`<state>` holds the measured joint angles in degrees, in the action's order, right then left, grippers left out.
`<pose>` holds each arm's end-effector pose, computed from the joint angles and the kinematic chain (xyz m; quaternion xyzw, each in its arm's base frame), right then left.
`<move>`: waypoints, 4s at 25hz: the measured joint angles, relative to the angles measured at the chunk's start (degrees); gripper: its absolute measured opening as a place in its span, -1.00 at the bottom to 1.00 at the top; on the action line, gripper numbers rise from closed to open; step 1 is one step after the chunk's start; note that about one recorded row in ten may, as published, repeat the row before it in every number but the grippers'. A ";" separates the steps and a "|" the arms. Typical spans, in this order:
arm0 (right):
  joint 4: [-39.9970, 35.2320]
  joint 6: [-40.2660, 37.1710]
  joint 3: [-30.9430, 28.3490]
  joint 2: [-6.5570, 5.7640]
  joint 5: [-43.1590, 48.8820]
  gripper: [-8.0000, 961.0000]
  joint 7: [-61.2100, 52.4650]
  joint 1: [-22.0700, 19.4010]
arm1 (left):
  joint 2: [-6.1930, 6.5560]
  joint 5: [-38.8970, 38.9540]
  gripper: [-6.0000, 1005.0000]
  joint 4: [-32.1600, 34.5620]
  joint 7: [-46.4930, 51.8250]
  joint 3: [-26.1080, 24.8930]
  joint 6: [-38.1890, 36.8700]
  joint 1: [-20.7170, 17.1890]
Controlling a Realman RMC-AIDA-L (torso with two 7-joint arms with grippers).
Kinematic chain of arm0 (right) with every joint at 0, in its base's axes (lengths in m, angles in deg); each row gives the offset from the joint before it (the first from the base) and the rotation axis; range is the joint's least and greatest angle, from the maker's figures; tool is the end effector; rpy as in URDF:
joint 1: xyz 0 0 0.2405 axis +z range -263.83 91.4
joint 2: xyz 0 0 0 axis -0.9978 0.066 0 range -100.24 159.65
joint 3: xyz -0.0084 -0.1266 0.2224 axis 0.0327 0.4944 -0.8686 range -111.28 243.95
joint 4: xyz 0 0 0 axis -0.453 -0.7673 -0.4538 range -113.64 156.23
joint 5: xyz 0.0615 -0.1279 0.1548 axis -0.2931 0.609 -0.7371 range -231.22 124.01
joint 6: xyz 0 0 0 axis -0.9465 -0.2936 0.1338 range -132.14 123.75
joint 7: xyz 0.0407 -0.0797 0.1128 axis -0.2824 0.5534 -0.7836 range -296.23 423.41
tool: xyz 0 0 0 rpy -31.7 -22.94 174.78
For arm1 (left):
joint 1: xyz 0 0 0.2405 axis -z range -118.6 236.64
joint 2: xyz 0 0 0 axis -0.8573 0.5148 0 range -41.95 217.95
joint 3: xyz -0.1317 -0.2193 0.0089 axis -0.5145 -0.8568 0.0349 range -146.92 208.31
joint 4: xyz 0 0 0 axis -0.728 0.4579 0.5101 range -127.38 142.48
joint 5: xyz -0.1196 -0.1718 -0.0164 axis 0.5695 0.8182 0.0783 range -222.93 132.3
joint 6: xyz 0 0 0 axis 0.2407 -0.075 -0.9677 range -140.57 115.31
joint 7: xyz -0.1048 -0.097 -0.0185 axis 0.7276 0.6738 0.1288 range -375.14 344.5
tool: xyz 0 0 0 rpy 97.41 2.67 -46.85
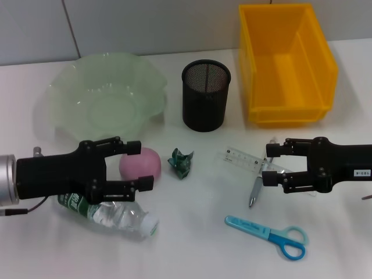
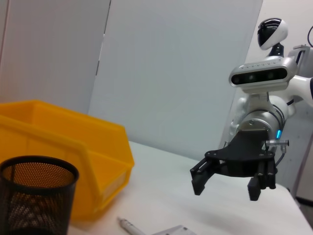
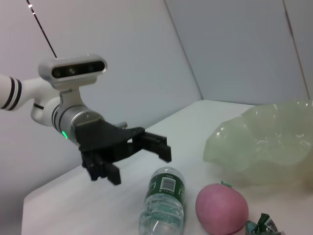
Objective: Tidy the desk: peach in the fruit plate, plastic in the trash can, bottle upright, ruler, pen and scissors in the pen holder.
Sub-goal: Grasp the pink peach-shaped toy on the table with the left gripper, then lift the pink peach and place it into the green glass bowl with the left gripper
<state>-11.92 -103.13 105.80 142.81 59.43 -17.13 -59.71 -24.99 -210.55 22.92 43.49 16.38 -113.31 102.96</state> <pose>0.2900 0.2975 0.0298 -0.9292 0.2519 0.2595 0.0765 -0.2521 0.3201 -0.0088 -0.9455 -0.1498 -0.2868 0.0374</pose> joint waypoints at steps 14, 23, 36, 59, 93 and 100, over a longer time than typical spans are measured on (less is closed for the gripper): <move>0.00 1.82 -0.58 -0.06 -0.08 0.69 -0.23 -0.79 | -4.87 2.50 0.71 21.98 7.85 15.05 -1.13 12.62; 0.00 2.92 -0.62 -0.33 -0.41 0.69 -0.96 -0.52 | -5.60 22.02 0.71 37.06 26.09 58.35 1.91 10.14; 0.05 4.06 -0.71 -0.54 -0.45 0.68 -1.61 -0.62 | -6.01 24.35 0.71 40.43 33.73 82.43 13.05 7.30; 0.00 4.39 -0.65 -0.52 -0.09 0.68 -1.64 -0.57 | -5.93 23.72 0.69 37.44 37.99 93.18 22.57 4.90; 0.09 4.52 -0.62 -0.24 -0.09 0.68 -1.64 -0.49 | -5.88 23.83 -0.23 36.29 38.25 94.80 25.47 3.18; 0.09 4.54 -0.62 -0.25 -0.09 0.68 -1.64 -0.24 | -5.55 27.54 -0.29 37.28 38.07 87.96 22.95 2.70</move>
<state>-11.83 -98.59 105.18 142.56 59.33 -18.76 -59.95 -30.53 -183.01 60.20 81.56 104.34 -90.36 105.66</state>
